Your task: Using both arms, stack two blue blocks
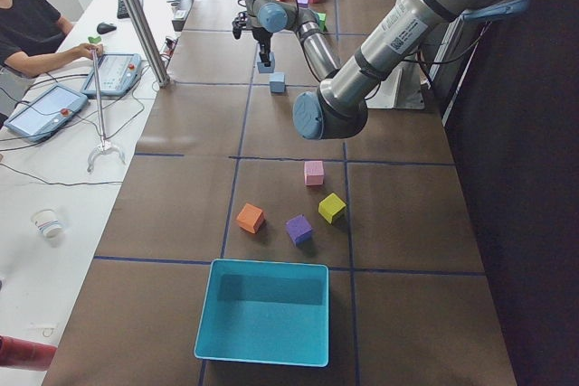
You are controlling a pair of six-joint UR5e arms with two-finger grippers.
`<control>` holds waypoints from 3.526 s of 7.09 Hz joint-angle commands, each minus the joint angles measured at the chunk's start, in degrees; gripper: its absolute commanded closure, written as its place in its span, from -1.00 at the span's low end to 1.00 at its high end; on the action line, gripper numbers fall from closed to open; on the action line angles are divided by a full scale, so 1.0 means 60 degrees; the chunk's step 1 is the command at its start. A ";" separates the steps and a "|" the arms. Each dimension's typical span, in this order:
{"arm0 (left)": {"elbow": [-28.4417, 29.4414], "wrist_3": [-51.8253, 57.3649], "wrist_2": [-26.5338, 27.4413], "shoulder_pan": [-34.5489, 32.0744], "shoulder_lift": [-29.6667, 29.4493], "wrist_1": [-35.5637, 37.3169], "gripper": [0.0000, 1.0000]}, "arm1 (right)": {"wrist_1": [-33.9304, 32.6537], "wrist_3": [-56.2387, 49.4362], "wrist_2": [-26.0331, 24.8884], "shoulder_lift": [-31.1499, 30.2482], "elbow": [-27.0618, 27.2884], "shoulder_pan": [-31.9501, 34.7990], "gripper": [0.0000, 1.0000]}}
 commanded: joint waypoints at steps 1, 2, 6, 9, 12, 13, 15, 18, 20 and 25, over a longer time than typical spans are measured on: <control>0.0756 -0.0369 0.0709 0.0637 -0.0420 -0.0381 0.90 | 0.0374 0.0068 0.0105 -0.0109 -0.0080 0.0181 -0.99; 0.0756 -0.0383 0.0758 0.0699 -0.0420 -0.0382 0.90 | 0.0360 0.0069 0.0105 -0.0050 -0.0080 0.0181 -0.99; 0.1049 -0.0369 0.0948 0.0977 -0.0391 -0.0396 0.85 | 0.0374 0.0083 0.0105 0.0009 -0.0066 0.0181 -0.99; 0.1458 -0.0383 0.0949 0.0977 -0.0405 -0.1038 0.77 | 0.0374 0.0069 0.0091 0.0009 -0.0066 0.0181 -0.99; 0.1445 -0.0340 0.0964 0.0977 -0.0420 -0.1070 -0.99 | 0.0389 0.0069 0.0090 0.0024 -0.0080 0.0181 -0.99; 0.1415 -0.0354 0.0964 0.0977 -0.0405 -0.1085 -1.00 | 0.0389 0.0069 0.0090 0.0024 -0.0080 0.0181 -0.99; 0.1372 -0.0383 0.0964 0.0977 -0.0405 -0.1070 -1.00 | 0.0389 0.0083 0.0090 0.0024 -0.0080 0.0181 -0.99; -0.0028 -0.0413 0.0876 0.0803 -0.0376 -0.0096 -1.00 | 0.0389 0.0069 0.0076 0.0024 -0.0095 0.0181 -0.99; -0.2017 -0.0267 0.0876 0.0539 0.0234 0.1429 -1.00 | 0.0389 -0.0004 0.0119 -0.0064 -0.0284 0.0195 -0.99; -0.4488 0.4555 -0.0388 -0.2805 0.4844 0.1523 -1.00 | 0.0755 0.0083 0.0618 -0.0006 -0.0901 0.0371 -0.99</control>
